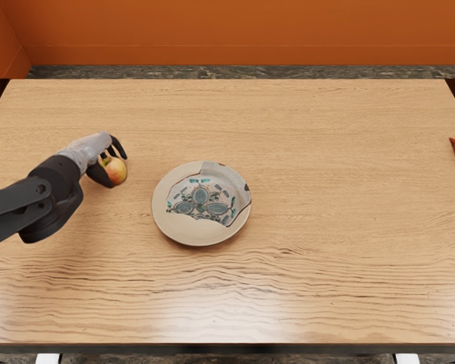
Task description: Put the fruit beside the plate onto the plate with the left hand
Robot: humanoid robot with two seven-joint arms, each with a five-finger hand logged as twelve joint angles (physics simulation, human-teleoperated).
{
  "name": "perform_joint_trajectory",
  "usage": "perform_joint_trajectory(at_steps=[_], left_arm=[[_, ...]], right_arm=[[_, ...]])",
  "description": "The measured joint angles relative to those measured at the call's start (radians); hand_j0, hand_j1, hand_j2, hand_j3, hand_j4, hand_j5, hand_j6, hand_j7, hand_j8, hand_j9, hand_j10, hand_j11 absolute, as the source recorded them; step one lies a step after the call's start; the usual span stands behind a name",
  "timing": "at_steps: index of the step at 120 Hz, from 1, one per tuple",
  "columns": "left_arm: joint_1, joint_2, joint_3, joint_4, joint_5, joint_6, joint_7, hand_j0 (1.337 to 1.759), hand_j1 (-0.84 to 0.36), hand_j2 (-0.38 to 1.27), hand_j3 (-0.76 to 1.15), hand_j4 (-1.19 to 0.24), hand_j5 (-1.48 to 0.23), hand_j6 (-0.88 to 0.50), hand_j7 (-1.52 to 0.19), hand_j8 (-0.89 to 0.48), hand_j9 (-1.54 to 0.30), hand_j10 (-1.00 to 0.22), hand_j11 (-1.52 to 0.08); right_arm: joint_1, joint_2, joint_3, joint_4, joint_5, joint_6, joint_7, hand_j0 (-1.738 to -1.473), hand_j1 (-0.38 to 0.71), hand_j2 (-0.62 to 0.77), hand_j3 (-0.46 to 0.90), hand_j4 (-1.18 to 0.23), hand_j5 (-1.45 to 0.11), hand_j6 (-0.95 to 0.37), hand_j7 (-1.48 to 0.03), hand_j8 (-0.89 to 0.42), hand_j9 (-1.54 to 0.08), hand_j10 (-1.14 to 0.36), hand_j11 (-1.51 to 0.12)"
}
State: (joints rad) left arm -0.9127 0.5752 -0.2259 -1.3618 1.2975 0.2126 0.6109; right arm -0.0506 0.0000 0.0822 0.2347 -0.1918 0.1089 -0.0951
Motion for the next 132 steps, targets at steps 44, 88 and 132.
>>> perform_joint_trajectory(at_steps=[44, 88, 132], left_arm=[[-0.022, 0.002, 0.003, 0.000, -0.067, -0.003, 0.001, 1.651, -0.23, 0.27, 0.00, -0.68, -0.74, -0.50, -0.81, -0.51, -0.83, -0.63, -0.83], [-0.066, 0.070, -0.167, 0.000, -0.405, -0.021, 0.000, 1.656, -0.31, 0.50, 0.00, -0.68, -0.90, -0.46, -0.89, -0.49, -0.90, -0.68, -0.90], [-0.069, 0.069, -0.274, 0.000, -0.574, -0.128, 0.001, 1.657, -0.33, 0.55, 0.00, -0.68, -0.92, -0.46, -0.90, -0.49, -0.90, -0.69, -0.90]], right_arm=[[0.000, 0.000, 0.000, 0.000, 0.000, 0.000, 0.000, -1.658, -0.33, 0.00, 0.00, -0.02, -0.02, -0.02, -0.02, -0.02, -0.02, -0.02, -0.02], [0.000, 0.000, 0.000, 0.000, 0.000, 0.000, 0.000, -1.658, -0.33, 0.00, 0.00, -0.02, -0.02, -0.02, -0.02, -0.02, -0.02, -0.02, -0.02], [0.000, 0.000, 0.000, 0.000, 0.000, 0.000, 0.000, -1.658, -0.33, 0.00, 0.00, -0.02, -0.02, -0.02, -0.02, -0.02, -0.02, -0.02, -0.02]])
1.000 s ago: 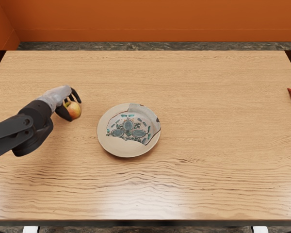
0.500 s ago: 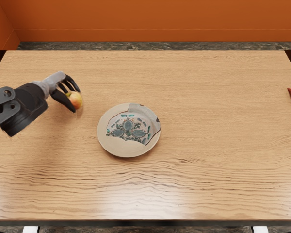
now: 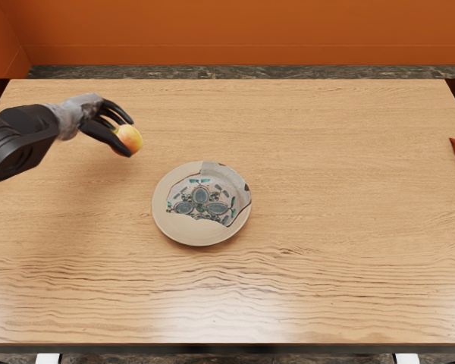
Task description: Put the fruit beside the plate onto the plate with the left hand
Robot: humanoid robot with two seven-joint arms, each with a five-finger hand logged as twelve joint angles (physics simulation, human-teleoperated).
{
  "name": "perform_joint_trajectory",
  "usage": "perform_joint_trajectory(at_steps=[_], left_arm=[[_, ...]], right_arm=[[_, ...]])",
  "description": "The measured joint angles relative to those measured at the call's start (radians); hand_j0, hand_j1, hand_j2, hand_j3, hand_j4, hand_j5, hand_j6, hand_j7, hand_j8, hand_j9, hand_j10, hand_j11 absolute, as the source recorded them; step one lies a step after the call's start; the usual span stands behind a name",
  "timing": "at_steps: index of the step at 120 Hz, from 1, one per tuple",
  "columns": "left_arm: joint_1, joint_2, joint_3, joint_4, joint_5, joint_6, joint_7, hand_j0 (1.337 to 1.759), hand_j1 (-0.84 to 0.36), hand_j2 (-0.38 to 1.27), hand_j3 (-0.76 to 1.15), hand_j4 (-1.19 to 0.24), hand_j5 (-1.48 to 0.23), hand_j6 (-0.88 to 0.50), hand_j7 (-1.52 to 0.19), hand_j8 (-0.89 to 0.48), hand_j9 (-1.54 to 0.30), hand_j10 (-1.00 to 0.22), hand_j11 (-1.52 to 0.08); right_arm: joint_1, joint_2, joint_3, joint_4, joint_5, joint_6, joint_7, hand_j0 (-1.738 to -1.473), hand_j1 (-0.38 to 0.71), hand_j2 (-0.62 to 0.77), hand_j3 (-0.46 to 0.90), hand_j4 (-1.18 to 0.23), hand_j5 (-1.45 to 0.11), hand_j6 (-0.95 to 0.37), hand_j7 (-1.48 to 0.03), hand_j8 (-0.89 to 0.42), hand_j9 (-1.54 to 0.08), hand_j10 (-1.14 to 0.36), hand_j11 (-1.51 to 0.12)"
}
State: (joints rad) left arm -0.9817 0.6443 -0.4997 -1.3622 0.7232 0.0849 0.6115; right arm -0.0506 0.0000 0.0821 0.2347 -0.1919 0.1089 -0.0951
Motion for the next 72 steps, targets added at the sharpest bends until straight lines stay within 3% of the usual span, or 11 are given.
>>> perform_joint_trajectory(at_steps=[38, 72], left_arm=[[0.001, -0.062, -0.062, -0.002, -0.106, -0.192, 0.000, 1.658, -0.37, 0.58, 0.00, -0.67, -0.93, -0.44, -0.90, -0.46, -0.90, -0.69, -0.89], [0.021, -0.136, -0.054, -0.003, -0.117, -0.231, 0.000, 1.657, -0.35, 0.53, 0.00, -0.67, -0.93, -0.45, -0.90, -0.47, -0.90, -0.69, -0.90]], right_arm=[[0.000, 0.000, 0.000, 0.000, 0.000, 0.000, 0.000, -1.658, -0.33, 0.00, 0.00, -0.02, -0.02, -0.02, -0.02, -0.02, -0.02, -0.02, -0.02], [0.000, 0.000, -0.001, 0.000, 0.000, 0.000, 0.000, -1.658, -0.33, 0.00, 0.00, -0.02, -0.02, -0.02, -0.02, -0.02, -0.02, -0.02, -0.02]])
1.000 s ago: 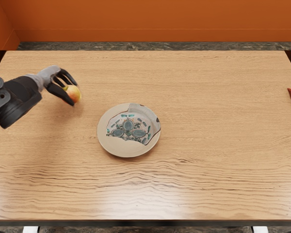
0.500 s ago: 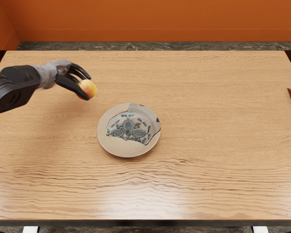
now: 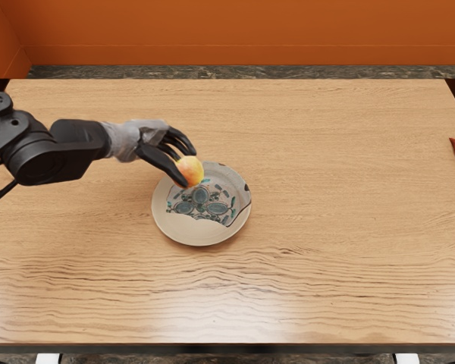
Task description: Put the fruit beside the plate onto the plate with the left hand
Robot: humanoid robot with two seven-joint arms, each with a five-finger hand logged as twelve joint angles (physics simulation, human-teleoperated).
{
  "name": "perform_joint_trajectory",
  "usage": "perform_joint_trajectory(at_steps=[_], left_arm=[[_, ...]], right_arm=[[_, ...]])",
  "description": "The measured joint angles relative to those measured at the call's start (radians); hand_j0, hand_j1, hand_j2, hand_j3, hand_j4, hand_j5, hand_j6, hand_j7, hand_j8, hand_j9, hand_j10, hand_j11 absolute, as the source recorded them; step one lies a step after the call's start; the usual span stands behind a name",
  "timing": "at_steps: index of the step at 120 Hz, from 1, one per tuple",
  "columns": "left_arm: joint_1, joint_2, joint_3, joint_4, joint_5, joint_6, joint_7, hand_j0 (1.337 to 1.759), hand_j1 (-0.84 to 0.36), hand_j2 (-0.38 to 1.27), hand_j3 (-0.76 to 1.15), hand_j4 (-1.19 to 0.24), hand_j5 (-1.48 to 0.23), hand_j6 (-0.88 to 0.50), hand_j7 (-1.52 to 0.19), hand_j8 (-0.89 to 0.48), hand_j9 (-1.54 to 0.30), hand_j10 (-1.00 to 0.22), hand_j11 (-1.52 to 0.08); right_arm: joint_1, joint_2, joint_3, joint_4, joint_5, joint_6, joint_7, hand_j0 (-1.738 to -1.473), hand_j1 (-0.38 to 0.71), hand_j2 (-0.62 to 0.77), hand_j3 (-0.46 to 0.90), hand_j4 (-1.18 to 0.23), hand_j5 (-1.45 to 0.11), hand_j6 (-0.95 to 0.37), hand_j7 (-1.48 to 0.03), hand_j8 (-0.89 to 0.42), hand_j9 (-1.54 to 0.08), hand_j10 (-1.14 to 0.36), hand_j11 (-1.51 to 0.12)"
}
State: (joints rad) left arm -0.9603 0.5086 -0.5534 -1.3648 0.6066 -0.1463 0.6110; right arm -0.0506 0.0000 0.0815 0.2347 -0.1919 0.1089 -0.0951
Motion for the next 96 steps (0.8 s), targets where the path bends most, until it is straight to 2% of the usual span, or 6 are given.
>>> perform_joint_trajectory(at_steps=[30, 34, 47, 62, 78, 96], left_arm=[[0.001, -0.038, 0.045, 0.001, 0.002, -0.002, 0.000, 1.657, -0.33, 0.59, 0.00, -0.67, -0.92, -0.48, -0.90, -0.50, -0.89, -0.68, -0.89], [-0.002, -0.037, 0.051, 0.001, 0.003, -0.001, 0.000, 1.657, -0.32, 0.53, 0.00, -0.64, -0.88, -0.48, -0.86, -0.50, -0.86, -0.65, -0.86], [-0.014, -0.028, 0.070, 0.002, 0.006, -0.004, 0.000, 1.658, -0.11, 0.32, 0.00, -0.43, -0.59, -0.34, -0.58, -0.35, -0.58, -0.44, -0.58], [-0.011, 0.015, 0.041, 0.001, -0.011, -0.078, 0.000, 1.658, 0.09, 0.18, 0.00, -0.25, -0.33, -0.19, -0.33, -0.20, -0.33, -0.25, -0.33], [-0.001, 0.143, -0.070, 0.001, -0.183, -0.335, 0.000, 1.658, 0.20, 0.09, 0.00, -0.14, -0.19, -0.11, -0.18, -0.11, -0.18, -0.14, -0.18], [0.001, 0.287, -0.137, 0.002, -0.447, -0.434, 0.000, 1.658, 0.27, 0.05, 0.00, -0.08, -0.10, -0.06, -0.10, -0.07, -0.10, -0.08, -0.10]], right_arm=[[0.000, 0.000, 0.000, 0.000, 0.000, 0.000, 0.000, -1.658, -0.33, 0.00, 0.00, -0.02, -0.02, -0.02, -0.02, -0.02, -0.02, -0.02, -0.02], [0.000, 0.000, 0.000, 0.000, 0.000, 0.000, 0.000, -1.658, -0.33, 0.00, 0.00, -0.02, -0.02, -0.02, -0.02, -0.02, -0.02, -0.02, -0.02], [0.000, 0.000, 0.000, 0.000, 0.000, 0.000, 0.000, -1.658, -0.33, 0.00, 0.00, -0.02, -0.02, -0.02, -0.02, -0.02, -0.02, -0.02, -0.02], [0.000, 0.000, 0.000, 0.000, 0.000, 0.000, 0.000, -1.658, -0.33, 0.00, 0.00, -0.02, -0.02, -0.02, -0.02, -0.02, -0.02, -0.02, -0.02], [0.000, 0.000, 0.000, 0.000, 0.000, 0.000, 0.000, -1.658, -0.33, 0.00, 0.00, -0.02, -0.02, -0.02, -0.02, -0.02, -0.02, -0.02, -0.02], [0.000, 0.000, 0.000, 0.000, 0.000, 0.000, 0.000, -1.658, -0.33, 0.00, 0.00, -0.02, -0.02, -0.02, -0.02, -0.02, -0.02, -0.02, -0.02]])
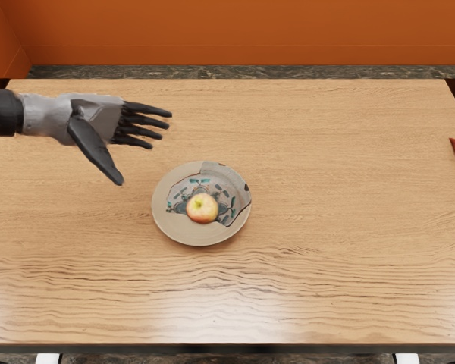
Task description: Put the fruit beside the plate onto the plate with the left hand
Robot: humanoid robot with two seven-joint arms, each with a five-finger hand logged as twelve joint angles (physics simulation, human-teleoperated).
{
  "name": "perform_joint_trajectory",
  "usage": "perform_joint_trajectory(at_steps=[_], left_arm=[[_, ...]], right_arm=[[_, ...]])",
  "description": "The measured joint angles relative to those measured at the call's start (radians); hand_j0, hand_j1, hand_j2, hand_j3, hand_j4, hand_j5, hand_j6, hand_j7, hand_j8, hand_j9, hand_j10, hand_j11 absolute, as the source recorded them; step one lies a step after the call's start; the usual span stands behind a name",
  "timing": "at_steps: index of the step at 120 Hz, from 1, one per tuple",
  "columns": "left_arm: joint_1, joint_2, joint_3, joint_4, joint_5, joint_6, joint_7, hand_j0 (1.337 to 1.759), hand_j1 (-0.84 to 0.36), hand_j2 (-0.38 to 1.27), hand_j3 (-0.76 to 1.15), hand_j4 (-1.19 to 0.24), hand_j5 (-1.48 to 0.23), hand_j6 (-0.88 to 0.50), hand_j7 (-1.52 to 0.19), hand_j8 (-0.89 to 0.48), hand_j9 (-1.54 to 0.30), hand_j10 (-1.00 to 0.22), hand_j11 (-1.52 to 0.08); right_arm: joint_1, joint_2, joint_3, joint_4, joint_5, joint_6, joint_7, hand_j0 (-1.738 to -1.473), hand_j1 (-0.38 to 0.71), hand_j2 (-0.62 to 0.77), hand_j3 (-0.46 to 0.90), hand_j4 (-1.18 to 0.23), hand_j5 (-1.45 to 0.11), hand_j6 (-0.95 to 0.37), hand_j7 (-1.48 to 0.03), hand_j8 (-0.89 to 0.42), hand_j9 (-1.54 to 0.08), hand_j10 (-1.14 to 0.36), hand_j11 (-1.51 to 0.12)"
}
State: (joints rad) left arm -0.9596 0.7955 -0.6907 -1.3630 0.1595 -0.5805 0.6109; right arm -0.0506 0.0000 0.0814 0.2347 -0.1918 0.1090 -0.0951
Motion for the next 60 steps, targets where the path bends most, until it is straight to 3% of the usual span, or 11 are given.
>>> perform_joint_trajectory(at_steps=[11, 31, 60], left_arm=[[0.067, 0.026, -0.014, 0.018, -0.120, -0.018, 0.000, 1.658, 0.29, 0.03, 0.00, -0.05, -0.07, -0.04, -0.07, -0.05, -0.07, -0.05, -0.07], [0.122, 0.084, -0.022, 0.146, -0.248, -0.028, 0.000, 1.658, 0.32, 0.01, 0.00, -0.02, -0.03, -0.02, -0.03, -0.02, -0.03, -0.02, -0.03], [0.121, 0.131, -0.025, 0.331, -0.285, -0.031, 0.000, 1.658, 0.34, 0.00, 0.00, -0.01, -0.01, 0.00, -0.01, 0.00, -0.01, -0.01, -0.01]], right_arm=[[0.000, 0.000, 0.000, 0.000, 0.000, 0.000, 0.000, -1.658, -0.33, 0.00, 0.00, -0.02, -0.02, -0.02, -0.02, -0.02, -0.02, -0.02, -0.02], [0.000, 0.000, 0.000, 0.001, 0.000, 0.001, 0.000, -1.658, -0.33, 0.00, 0.00, -0.02, -0.02, -0.02, -0.02, -0.02, -0.02, -0.02, -0.02], [0.000, 0.000, 0.001, 0.000, 0.000, 0.000, 0.000, -1.658, -0.33, 0.00, 0.00, -0.02, -0.02, -0.02, -0.02, -0.02, -0.02, -0.02, -0.02]])
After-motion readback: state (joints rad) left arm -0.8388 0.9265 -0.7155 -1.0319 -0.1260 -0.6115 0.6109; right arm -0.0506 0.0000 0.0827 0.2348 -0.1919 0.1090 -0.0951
